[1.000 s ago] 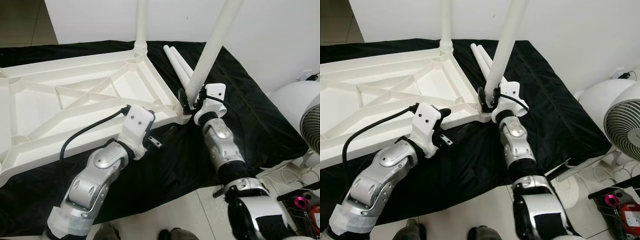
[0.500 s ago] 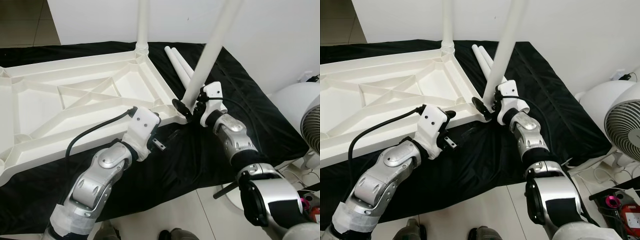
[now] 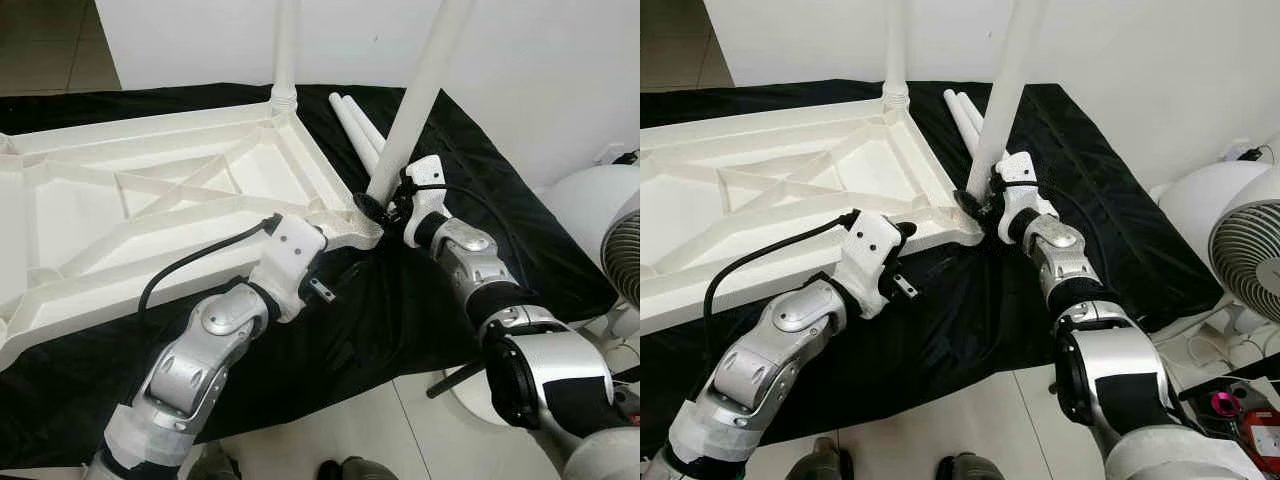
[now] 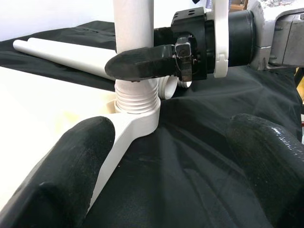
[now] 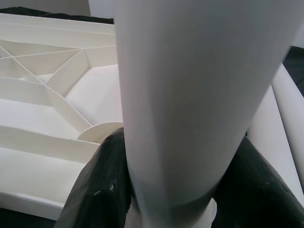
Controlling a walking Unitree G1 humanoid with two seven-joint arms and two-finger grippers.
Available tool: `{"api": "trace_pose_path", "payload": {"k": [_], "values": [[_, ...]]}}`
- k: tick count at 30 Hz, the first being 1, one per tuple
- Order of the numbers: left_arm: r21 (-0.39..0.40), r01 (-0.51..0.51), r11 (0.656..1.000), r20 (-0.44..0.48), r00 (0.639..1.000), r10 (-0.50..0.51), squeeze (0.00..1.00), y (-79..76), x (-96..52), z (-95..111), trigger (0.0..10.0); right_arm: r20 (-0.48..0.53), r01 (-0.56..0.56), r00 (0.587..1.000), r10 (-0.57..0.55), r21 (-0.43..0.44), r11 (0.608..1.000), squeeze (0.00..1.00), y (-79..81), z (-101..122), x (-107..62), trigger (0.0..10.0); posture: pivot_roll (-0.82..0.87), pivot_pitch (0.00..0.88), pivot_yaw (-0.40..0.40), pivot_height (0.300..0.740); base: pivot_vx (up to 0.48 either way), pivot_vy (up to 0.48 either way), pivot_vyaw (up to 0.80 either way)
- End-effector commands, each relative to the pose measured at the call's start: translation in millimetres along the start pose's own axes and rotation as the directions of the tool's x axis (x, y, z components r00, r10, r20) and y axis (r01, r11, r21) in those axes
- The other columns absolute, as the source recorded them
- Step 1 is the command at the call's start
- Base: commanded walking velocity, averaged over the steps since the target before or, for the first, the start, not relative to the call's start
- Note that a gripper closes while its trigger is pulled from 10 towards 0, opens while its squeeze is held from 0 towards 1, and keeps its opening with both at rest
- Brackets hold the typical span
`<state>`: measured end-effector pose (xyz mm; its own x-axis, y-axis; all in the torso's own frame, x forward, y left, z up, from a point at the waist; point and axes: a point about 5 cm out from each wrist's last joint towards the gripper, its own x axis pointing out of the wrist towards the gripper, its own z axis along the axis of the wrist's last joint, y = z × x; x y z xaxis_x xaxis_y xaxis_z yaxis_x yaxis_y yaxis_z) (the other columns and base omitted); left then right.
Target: Building children table
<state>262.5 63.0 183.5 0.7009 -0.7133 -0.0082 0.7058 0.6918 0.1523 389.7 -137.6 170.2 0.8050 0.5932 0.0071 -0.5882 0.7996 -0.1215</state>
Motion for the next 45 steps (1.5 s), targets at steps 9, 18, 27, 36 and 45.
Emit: {"api": "trace_pose_path", "payload": {"k": [9, 18, 27, 36, 45], "values": [[0.002, 0.029, 1.000, 0.006, 1.000, -0.029, 0.00, -2.1, 0.3, 2, 10.0, -0.070, 0.049, 0.997, -0.043, 0.081, 0.996, 0.00, 4.3, -24, -5.1, 7.1, 0.03, 0.059, -0.078, 0.740, 0.000, 0.000, 0.00], [-0.011, 0.028, 1.000, 0.003, 1.000, -0.028, 0.00, -3.4, -1.8, 1, 10.0, -0.099, 0.255, 0.965, -0.243, 0.143, 0.956, 0.00, 11.9, -30, 3.3, 10.0, 0.03, 0.072, -0.085, 0.740, 0.000, 0.000, 0.00], [-0.016, 0.021, 1.000, 0.001, 1.000, -0.021, 0.00, -2.4, -2.7, 0, 10.0, -0.066, 0.473, 0.881, -0.469, 0.175, 0.863, 0.00, 43.8, -26, 17.1, 10.0, 0.03, 0.069, -0.100, 0.740, 0.000, 0.000, 0.00], [-0.009, 0.002, 1.000, -0.005, 1.000, -0.002, 0.00, 4.0, -5.8, -1, 10.0, -0.043, 0.527, 0.846, -0.531, 0.214, 0.822, 0.00, 78.2, -22, 11.0, 10.0, 0.03, 0.067, -0.105, 0.740, 0.000, 0.000, 0.00], [0.007, -0.006, 1.000, -0.007, 1.000, 0.006, 0.00, 10.1, -6.6, -1, 10.0, -0.050, 0.526, 0.849, -0.527, 0.190, 0.829, 0.00, 87.6, -24, -5.1, 10.0, 0.02, 0.065, -0.099, 0.740, 0.000, 0.000, 0.00]]}}
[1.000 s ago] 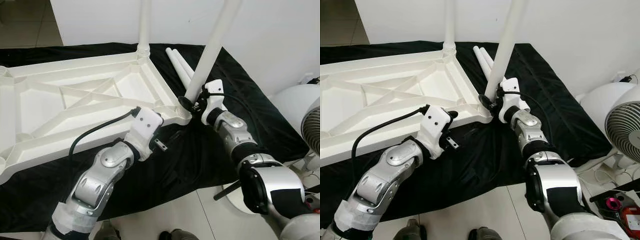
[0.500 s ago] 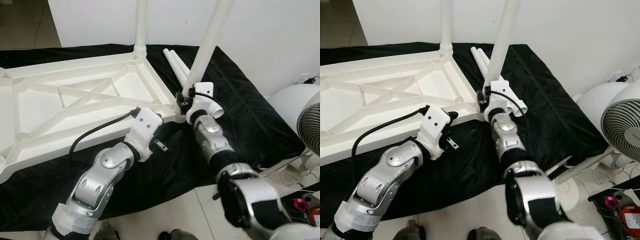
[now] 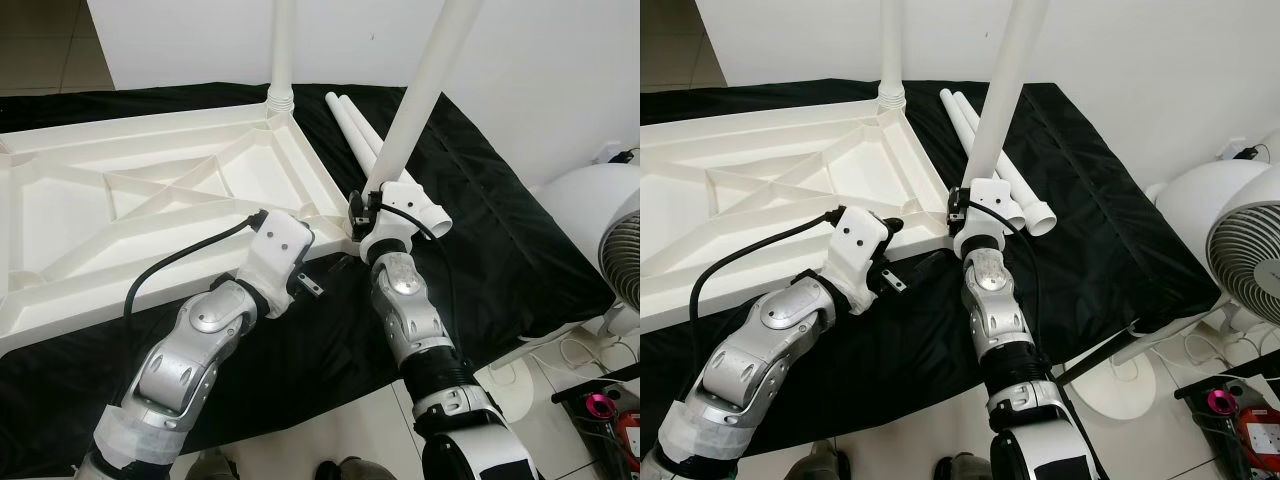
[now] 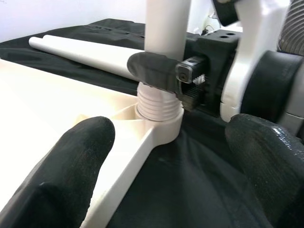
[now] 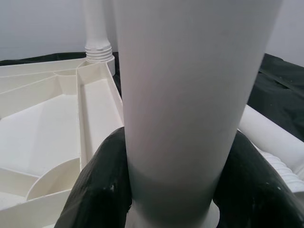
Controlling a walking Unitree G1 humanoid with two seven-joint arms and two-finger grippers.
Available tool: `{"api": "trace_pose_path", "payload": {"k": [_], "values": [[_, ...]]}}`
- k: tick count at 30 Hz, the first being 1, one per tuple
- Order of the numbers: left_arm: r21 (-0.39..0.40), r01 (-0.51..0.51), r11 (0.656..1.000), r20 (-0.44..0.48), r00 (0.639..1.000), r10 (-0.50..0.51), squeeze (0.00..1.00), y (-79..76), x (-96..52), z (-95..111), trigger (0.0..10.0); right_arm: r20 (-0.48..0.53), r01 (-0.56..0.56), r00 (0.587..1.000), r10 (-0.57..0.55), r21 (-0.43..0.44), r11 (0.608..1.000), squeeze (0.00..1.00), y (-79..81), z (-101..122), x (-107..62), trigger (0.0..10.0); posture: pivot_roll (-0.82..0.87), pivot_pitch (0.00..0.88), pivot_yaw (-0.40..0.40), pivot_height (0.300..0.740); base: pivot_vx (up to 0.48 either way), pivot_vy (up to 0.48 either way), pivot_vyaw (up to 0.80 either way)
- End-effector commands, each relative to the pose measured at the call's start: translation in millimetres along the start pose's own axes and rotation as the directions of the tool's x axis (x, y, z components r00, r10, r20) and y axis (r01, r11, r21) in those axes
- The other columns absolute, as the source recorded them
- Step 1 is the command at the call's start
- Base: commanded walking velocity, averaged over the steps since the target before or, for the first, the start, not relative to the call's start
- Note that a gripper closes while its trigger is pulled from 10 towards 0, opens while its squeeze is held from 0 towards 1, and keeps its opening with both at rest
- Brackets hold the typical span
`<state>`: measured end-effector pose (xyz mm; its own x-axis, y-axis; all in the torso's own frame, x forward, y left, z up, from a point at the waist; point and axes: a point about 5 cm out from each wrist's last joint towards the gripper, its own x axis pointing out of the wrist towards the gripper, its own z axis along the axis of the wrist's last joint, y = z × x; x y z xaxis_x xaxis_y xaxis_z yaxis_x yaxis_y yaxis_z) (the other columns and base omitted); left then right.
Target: Building children table
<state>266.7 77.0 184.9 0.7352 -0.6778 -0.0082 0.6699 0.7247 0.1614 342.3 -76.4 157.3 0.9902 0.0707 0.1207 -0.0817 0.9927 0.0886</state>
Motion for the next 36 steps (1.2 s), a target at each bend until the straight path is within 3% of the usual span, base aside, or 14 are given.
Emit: {"api": "trace_pose_path", "payload": {"k": [1, 3, 4, 9, 10, 11, 12, 15, 16, 24, 28, 30, 34, 36], "values": [[-0.001, 0.042, 0.999, 0.000, 0.999, -0.042, 0.00, -2.6, 0.4, 0, 10.0, -0.101, 0.005, 0.995, -0.004, 0.010, 1.000, 0.00, 0.6, -20, -9.0, 10.0, 0.02, 0.064, -0.098, 0.740, 0.000, 0.000, 0.00], [-0.001, 0.041, 0.999, 0.000, 0.999, -0.041, 0.00, -2.5, 0.4, 0, 10.0, -0.101, 0.006, 0.995, -0.005, 0.014, 1.000, 0.00, -0.5, -20, -9.3, 10.0, 0.02, 0.064, -0.098, 0.740, 0.000, 0.000, 0.00], [-0.001, 0.042, 0.999, 0.000, 0.999, -0.042, 0.00, -2.7, 0.6, 0, 10.0, -0.081, -0.019, 0.996, 0.021, 0.031, 0.999, 1.00, -1.0, -18, -9.2, 10.0, 0.02, 0.064, -0.097, 0.740, 0.000, 0.000, 0.00], [-0.001, 0.046, 0.999, 0.000, 0.999, -0.046, 0.00, -3.6, 1.5, 0, 10.0, -0.023, -0.062, 0.998, 0.063, 0.017, 0.998, 1.00, -12.1, -7, -5.8, 10.0, 0.02, 0.067, -0.095, 0.740, 0.000, 0.000, 0.00], [-0.002, 0.047, 0.999, 0.000, 0.999, -0.047, 0.00, -4.4, 1.9, 0, 10.0, -0.025, -0.109, 0.994, 0.110, 0.023, 0.994, 0.49, -15.9, -6, -3.4, 10.0, 0.02, 0.069, -0.094, 0.740, 0.000, 0.000, 0.00], [-0.002, 0.047, 0.999, 0.000, 0.999, -0.047, 0.00, -4.4, 1.9, 0, 10.0, -0.025, -0.109, 0.994, 0.110, 0.023, 0.994, 0.49, -15.9, -6, -3.4, 10.0, 0.02, 0.069, -0.094, 0.740, 0.000, 0.000, 0.00], [-0.003, 0.047, 0.999, 0.000, 0.999, -0.047, 0.00, -4.9, 2.2, 0, 10.0, -0.029, -0.142, 0.989, 0.143, 0.029, 0.989, 0.00, -18.2, -4, -2.3, 10.0, 0.02, 0.069, -0.094, 0.740, 0.000, 0.000, 0.00], [-0.008, 0.056, 0.998, 0.000, 0.998, -0.056, 0.00, -7.9, 2.7, 0, 10.0, -0.034, -0.191, 0.981, 0.192, 0.019, 0.981, 0.00, -23.5, -3, 1.0, 10.0, 0.02, 0.070, -0.092, 0.740, 0.000, 0.000, 0.00], [-0.013, 0.078, 0.997, -0.001, 0.997, -0.078, 0.00, -15.0, 4.6, -1, 10.0, -0.039, -0.272, 0.962, 0.271, -0.043, 0.961, 0.00, -36.1, 0, 10.0, 10.0, 0.01, 0.075, -0.091, 0.740, 0.000, 0.000, 0.00], [-0.011, 0.094, 0.995, -0.002, 0.996, -0.094, 0.00, -19.5, 7.3, -1, 10.0, -0.062, -0.362, 0.932, 0.357, -0.116, 0.925, 0.00, -44.9, 4, 19.9, 10.0, 0.01, 0.081, -0.085, 0.740, 0.000, 0.000, 0.00], [-0.008, 0.095, 0.995, 0.007, 0.995, -0.095, 0.00, -17.5, 10.0, 2, 10.0, -0.148, -0.497, 0.867, 0.476, -0.209, 0.842, 0.00, -45.6, 1, 29.1, 10.0, 0.01, 0.078, -0.079, 0.740, 0.000, 0.000, 0.00], [-0.008, 0.095, 0.995, 0.007, 0.995, -0.095, 0.00, -17.5, 10.0, 2, 10.0, -0.148, -0.497, 0.867, 0.476, -0.209, 0.842, 0.00, -45.6, 1, 29.1, 10.0, 0.01, 0.078, -0.079, 0.740, 0.000, 0.000, 0.00], [0.000, 0.091, 0.996, 0.013, 0.996, -0.091, 0.00, -15.1, 10.9, 4, 10.0, -0.213, -0.590, 0.807, 0.551, -0.242, 0.770, 0.00, -44.3, 2, 33.8, 10.0, 0.02, 0.072, -0.075, 0.740, 0.000, 0.000, 0.00], [0.000, 0.091, 0.996, 0.013, 0.996, -0.091, 0.00, -15.1, 10.9, 4, 10.0, -0.213, -0.590, 0.807, 0.551, -0.242, 0.770, 0.00, -44.3, 2, 33.8, 10.0, 0.02, 0.072, -0.075, 0.740, 0.000, 0.000, 0.00]]}}
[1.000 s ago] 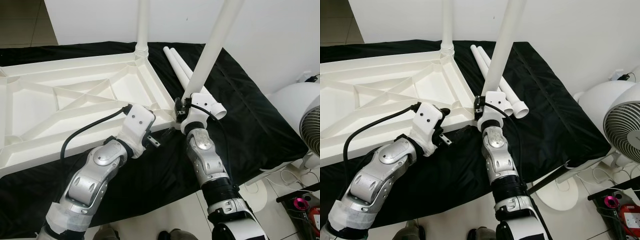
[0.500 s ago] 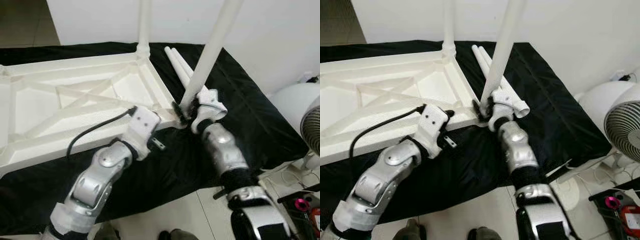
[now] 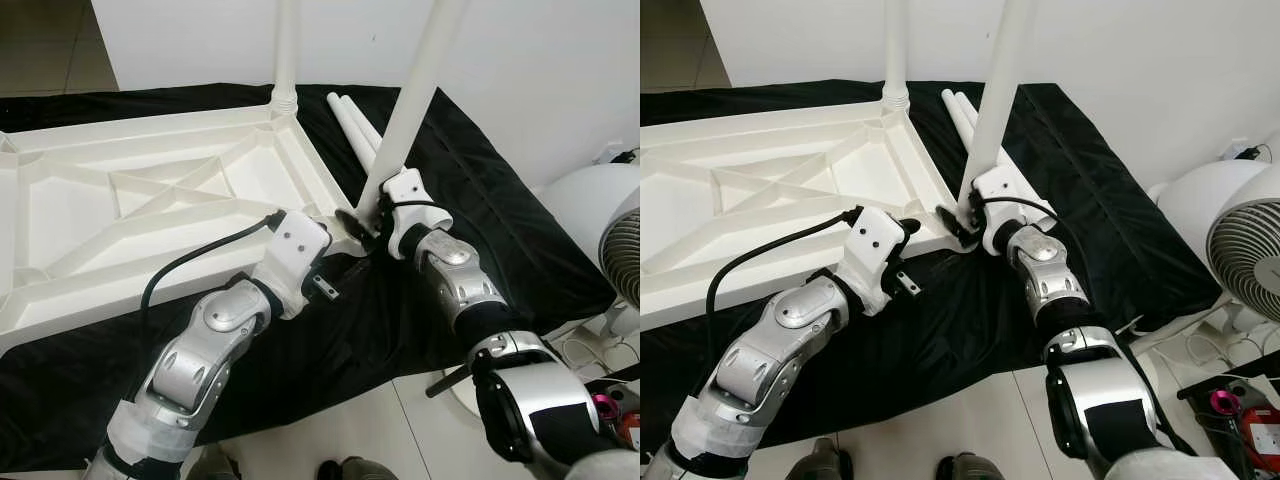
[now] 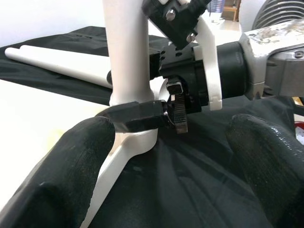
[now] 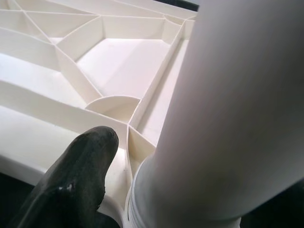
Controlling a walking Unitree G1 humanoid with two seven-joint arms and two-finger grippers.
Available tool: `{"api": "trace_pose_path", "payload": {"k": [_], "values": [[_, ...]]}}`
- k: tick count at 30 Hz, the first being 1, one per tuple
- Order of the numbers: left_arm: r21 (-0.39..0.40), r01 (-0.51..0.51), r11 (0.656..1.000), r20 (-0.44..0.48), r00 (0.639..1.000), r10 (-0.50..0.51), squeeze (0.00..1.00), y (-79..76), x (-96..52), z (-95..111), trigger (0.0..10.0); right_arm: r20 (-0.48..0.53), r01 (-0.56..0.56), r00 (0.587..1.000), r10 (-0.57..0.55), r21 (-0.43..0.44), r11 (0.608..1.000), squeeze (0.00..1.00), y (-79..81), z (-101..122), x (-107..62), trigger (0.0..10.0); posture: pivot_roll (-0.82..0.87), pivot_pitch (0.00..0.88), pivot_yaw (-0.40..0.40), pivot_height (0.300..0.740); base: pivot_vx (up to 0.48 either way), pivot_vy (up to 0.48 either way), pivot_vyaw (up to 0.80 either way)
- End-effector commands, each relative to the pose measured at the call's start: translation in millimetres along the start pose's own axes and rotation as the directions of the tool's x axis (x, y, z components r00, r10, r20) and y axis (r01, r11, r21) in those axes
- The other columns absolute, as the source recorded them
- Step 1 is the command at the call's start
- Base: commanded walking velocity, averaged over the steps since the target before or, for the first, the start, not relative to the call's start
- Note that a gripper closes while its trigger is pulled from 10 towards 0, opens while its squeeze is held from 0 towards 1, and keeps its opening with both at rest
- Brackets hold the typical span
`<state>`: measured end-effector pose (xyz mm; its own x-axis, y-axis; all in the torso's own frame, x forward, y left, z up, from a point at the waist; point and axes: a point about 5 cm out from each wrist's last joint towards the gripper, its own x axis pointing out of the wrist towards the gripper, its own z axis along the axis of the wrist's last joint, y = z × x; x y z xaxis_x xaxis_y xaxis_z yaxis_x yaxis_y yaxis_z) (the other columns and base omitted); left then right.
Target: Building children table
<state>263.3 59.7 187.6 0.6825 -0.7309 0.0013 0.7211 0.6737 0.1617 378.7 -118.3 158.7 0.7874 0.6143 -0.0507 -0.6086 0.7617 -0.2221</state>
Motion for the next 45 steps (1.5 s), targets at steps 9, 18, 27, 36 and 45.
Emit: {"api": "trace_pose_path", "payload": {"k": [9, 18, 27, 36, 45], "values": [[0.002, 0.013, 1.000, -0.008, 1.000, -0.013, 0.00, 0.1, 0.6, 0, 10.0, -0.049, -0.034, 0.998, 0.033, -0.019, 0.999, 0.00, -9.1, 0, 2.1, 0.0, 0.03, 0.072, -0.075, 0.740, 0.000, 0.000, 0.00], [-0.004, 0.006, 1.000, -0.008, 1.000, -0.006, 0.00, -0.3, -1.8, 0, 10.0, -0.069, -0.017, 0.997, 0.021, 0.051, 0.999, 0.00, -7.3, -19, -5.7, 6.4, 0.03, 0.081, -0.074, 0.740, 0.000, 0.000, 0.00], [-0.009, 0.001, 1.000, -0.010, 1.000, -0.001, 0.00, 0.8, -2.2, -1, 10.0, -0.046, 0.206, 0.978, -0.201, 0.178, 0.962, 0.00, 6.2, -23, 4.0, 10.0, 0.03, 0.083, -0.092, 0.740, 0.000, 0.000, 0.00], [-0.009, -0.025, 1.000, -0.012, 1.000, 0.025, 0.00, 7.1, -3.6, -2, 10.0, -0.050, 0.420, 0.904, -0.424, 0.280, 0.863, 0.00, 34.8, -25, 9.4, 10.0, 0.03, 0.082, -0.105, 0.740, 0.000, 0.000, 0.00], [0.002, -0.049, 0.999, -0.018, 0.999, 0.049, 0.00, 18.2, -8.1, -2, 10.0, -0.019, 0.437, 0.889, -0.458, 0.333, 0.835, 0.00, 72.0, -13, 7.6, 10.0, 0.02, 0.073, -0.102, 0.740, 0.000, 0.000, 0.00]]}}
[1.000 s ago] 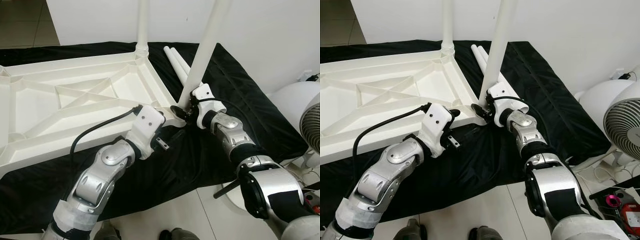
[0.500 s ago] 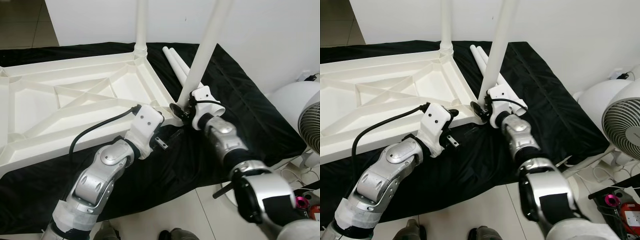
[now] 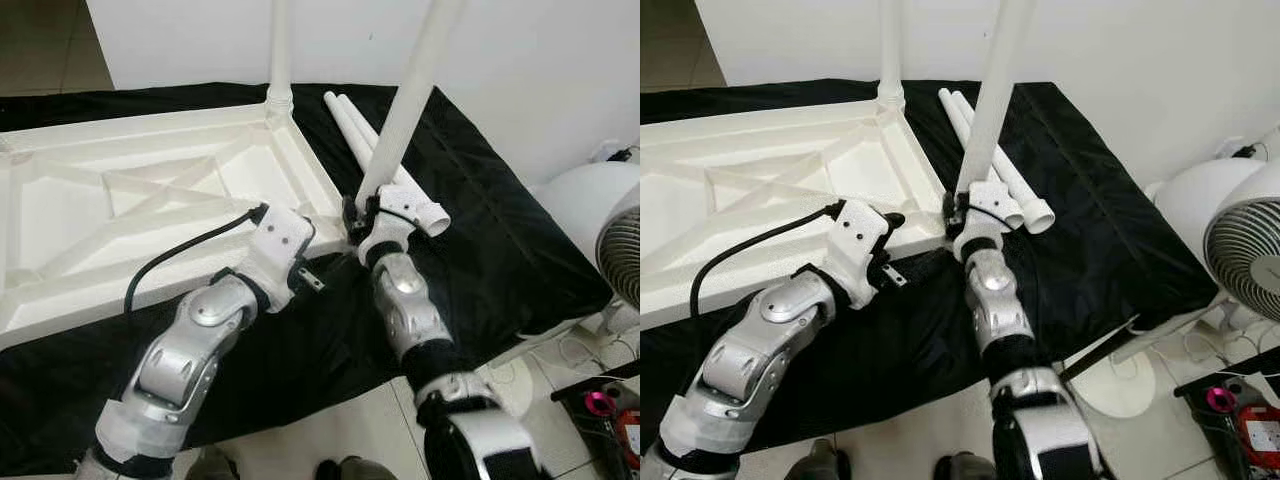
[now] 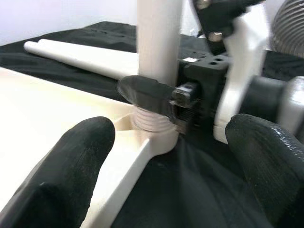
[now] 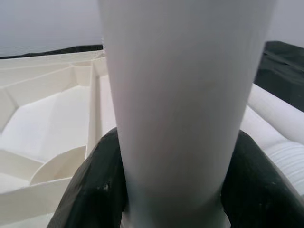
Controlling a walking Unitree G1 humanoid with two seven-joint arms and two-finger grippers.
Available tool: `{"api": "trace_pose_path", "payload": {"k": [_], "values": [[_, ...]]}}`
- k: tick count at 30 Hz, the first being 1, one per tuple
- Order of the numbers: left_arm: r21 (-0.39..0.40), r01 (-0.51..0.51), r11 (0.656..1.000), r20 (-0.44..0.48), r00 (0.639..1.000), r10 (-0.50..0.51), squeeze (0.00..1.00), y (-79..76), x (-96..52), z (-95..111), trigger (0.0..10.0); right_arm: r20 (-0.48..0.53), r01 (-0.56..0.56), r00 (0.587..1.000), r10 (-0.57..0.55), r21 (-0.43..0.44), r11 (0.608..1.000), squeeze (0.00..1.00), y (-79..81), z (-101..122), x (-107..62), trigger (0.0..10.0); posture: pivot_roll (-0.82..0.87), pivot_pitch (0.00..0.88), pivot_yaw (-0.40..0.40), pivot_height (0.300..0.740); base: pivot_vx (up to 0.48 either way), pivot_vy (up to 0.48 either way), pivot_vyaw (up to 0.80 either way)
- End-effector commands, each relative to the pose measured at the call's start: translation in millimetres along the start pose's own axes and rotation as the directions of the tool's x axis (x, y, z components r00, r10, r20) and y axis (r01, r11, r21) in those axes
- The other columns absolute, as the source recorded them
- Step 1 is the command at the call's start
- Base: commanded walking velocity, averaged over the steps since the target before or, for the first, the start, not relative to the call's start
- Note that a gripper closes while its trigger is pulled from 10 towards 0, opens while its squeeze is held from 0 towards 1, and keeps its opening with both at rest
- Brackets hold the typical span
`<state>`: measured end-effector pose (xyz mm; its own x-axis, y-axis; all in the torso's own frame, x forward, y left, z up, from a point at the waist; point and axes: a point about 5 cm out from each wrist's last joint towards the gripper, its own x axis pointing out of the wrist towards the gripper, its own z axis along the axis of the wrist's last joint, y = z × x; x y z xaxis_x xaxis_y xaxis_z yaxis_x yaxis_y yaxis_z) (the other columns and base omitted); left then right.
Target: Building children table
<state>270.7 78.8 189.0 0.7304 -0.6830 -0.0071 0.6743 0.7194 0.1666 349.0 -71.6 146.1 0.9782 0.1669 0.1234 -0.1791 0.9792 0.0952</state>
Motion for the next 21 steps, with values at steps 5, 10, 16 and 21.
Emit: {"api": "trace_pose_path", "payload": {"k": [5, 10, 16, 21], "values": [[0.005, 0.016, 1.000, 0.002, 1.000, -0.016, 0.00, 2.5, 0.8, 0, 10.0, -0.088, 0.015, 0.996, -0.014, 0.003, 1.000, 0.14, 2.0, -15, -11.9, 10.0, 0.01, 0.065, -0.098, 0.740, 0.000, 0.000, 0.00], [0.010, 0.019, 1.000, 0.003, 1.000, -0.020, 0.00, 3.3, 1.1, 0, 10.0, -0.056, 0.017, 0.998, -0.016, 0.016, 1.000, 1.00, 1.1, -10, -16.4, 10.0, 0.01, 0.060, -0.097, 0.740, 0.000, 0.000, 0.00], [0.013, 0.022, 1.000, 0.005, 1.000, -0.022, 0.00, 3.6, 1.5, 1, 10.0, -0.065, -0.011, 0.998, 0.012, 0.011, 1.000, 0.24, 3.7, -9, -19.9, 10.0, 0.01, 0.054, -0.093, 0.740, 0.000, 0.000, 0.00], [0.014, 0.025, 1.000, 0.005, 1.000, -0.025, 0.00, 3.4, 1.7, 1, 10.0, -0.062, -0.031, 0.998, 0.030, -0.009, 0.999, 0.00, 3.4, -8, -24.1, 10.0, 0.02, 0.048, -0.092, 0.740, 0.000, 0.000, 0.00]]}}
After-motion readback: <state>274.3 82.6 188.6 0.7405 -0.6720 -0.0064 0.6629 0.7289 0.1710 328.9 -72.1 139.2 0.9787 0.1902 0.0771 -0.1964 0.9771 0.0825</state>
